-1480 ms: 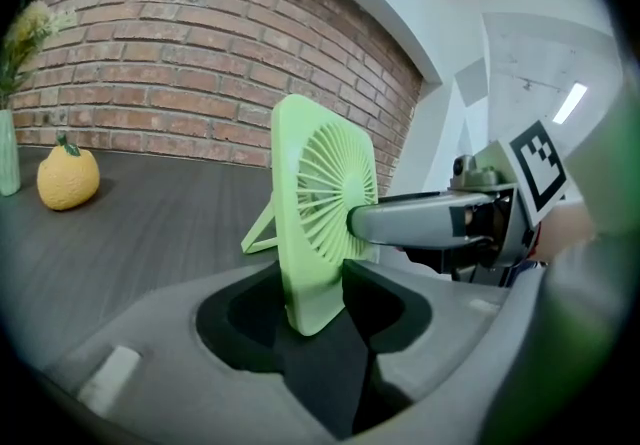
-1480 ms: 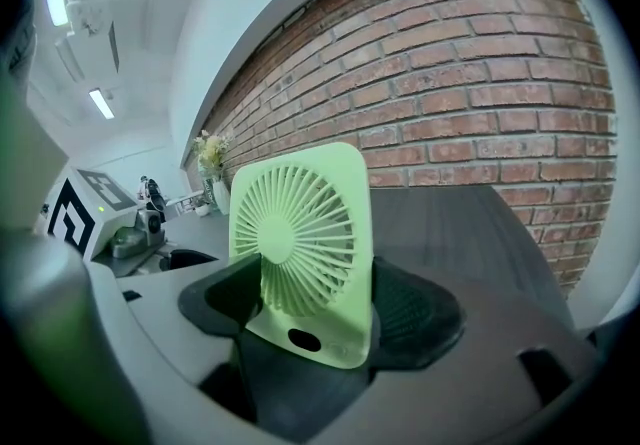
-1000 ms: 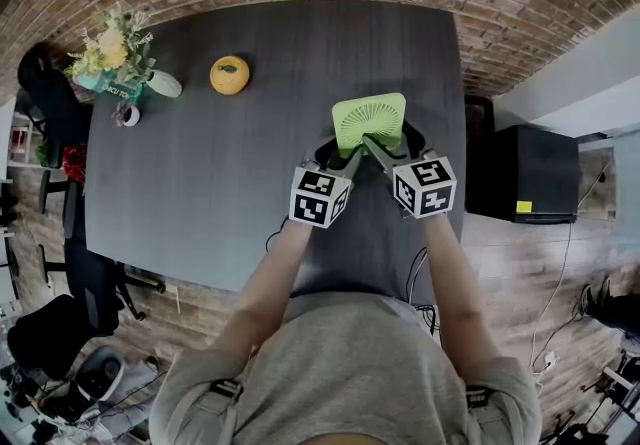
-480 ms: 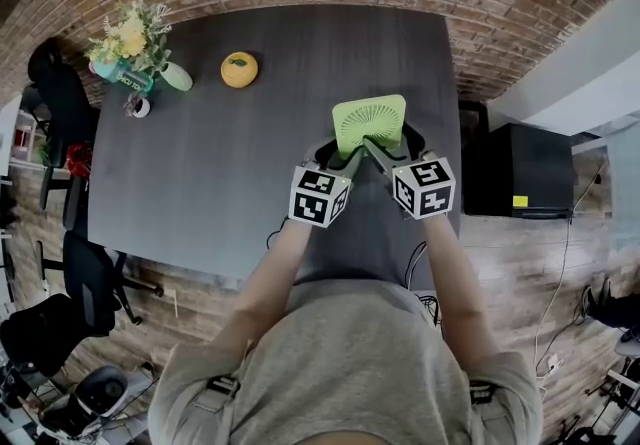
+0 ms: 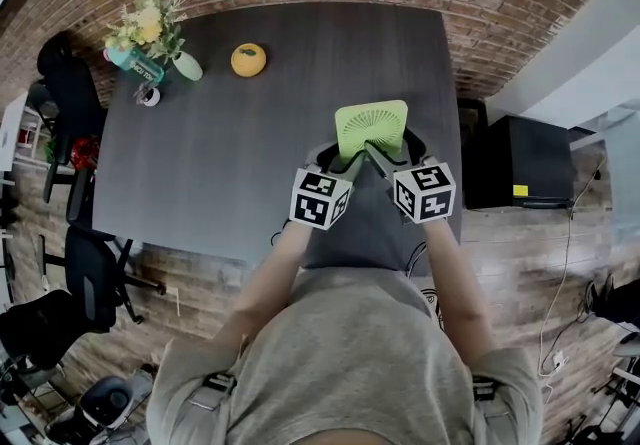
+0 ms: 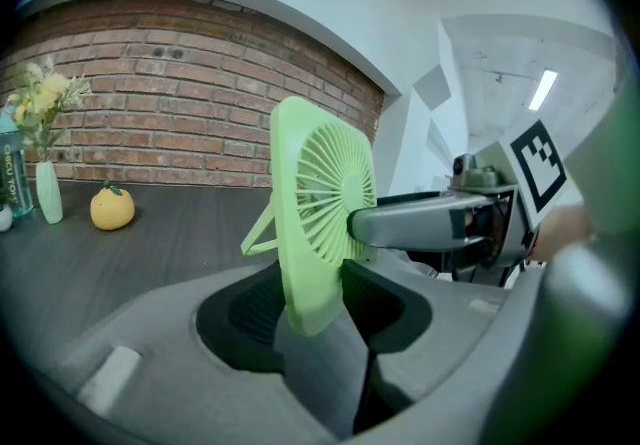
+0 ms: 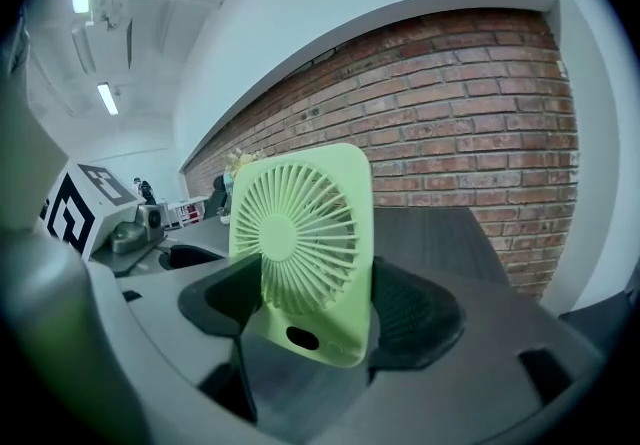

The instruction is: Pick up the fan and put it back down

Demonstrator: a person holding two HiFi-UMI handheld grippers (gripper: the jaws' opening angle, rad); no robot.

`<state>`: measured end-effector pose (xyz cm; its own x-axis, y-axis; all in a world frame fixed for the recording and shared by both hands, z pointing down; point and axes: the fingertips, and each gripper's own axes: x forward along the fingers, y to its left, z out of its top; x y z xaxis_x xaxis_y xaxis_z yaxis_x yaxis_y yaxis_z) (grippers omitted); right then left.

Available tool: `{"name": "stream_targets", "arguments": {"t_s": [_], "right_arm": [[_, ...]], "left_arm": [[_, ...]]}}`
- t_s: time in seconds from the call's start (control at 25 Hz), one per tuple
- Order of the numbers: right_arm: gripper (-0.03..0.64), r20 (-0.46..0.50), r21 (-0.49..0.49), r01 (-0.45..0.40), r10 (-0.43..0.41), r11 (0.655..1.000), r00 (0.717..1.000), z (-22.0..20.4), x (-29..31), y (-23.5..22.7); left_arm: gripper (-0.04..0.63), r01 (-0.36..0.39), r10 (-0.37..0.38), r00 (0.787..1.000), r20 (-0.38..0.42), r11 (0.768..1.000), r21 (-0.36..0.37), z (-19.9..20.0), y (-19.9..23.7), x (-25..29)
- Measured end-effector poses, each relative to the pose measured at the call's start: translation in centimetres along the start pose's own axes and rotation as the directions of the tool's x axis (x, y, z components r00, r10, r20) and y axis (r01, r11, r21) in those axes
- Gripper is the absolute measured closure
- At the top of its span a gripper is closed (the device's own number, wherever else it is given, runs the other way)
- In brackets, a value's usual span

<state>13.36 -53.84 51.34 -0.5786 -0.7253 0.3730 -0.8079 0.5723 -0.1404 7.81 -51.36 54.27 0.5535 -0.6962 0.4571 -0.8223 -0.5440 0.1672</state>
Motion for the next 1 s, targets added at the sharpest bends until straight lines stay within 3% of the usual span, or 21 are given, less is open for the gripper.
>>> {"name": "stream_targets", "arguments": {"t_s": [1.0], "right_arm": [[0.272, -0.042, 0.070, 0.085, -0.082, 0.994, 0.996, -8.6, -11.4, 7.7]], "left_arm": [[0.414, 0.105, -0.102, 0.990, -0.102, 0.994, 0.018, -9.4, -8.7, -8.8]]}}
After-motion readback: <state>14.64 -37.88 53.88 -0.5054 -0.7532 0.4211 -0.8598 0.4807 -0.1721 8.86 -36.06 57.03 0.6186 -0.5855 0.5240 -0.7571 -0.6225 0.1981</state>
